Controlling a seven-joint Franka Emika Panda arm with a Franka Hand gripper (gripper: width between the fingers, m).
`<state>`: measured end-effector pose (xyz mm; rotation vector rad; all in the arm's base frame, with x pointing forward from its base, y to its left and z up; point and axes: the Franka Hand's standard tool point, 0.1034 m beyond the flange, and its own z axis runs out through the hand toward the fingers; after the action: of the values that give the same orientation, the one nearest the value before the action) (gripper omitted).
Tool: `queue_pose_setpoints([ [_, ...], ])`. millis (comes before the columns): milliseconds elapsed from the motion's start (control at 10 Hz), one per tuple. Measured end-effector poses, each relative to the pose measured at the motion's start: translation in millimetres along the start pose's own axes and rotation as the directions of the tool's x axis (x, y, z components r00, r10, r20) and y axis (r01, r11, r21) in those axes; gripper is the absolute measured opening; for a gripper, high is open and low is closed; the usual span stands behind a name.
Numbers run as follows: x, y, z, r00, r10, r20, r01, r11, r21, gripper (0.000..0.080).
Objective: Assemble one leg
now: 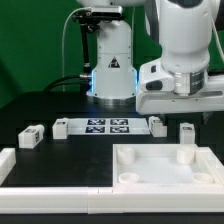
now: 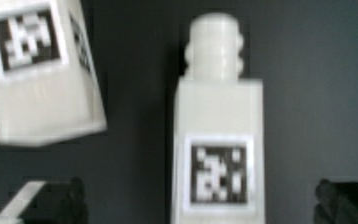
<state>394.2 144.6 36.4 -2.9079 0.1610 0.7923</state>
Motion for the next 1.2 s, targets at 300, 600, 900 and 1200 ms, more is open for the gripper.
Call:
queue_pose_setpoints([
  [300,-2.2,-1.7,3.3,0.968,0.005,0.251,-0.004,1.000,-0.005,0.0648],
  [600,9.7,-0.8,13.4,0.940,0.014,0.341,-0.014,1.000,-0.003,0.0648],
  [900,7.0,-1.9,22.0,0.938,0.014,0.347,-0.012,1.000,-0.008,0.0648],
  [1200,5.0,-5.5,27.0,0.939,0.011,0.344,-0.006,1.000,-0.016,0.0648],
])
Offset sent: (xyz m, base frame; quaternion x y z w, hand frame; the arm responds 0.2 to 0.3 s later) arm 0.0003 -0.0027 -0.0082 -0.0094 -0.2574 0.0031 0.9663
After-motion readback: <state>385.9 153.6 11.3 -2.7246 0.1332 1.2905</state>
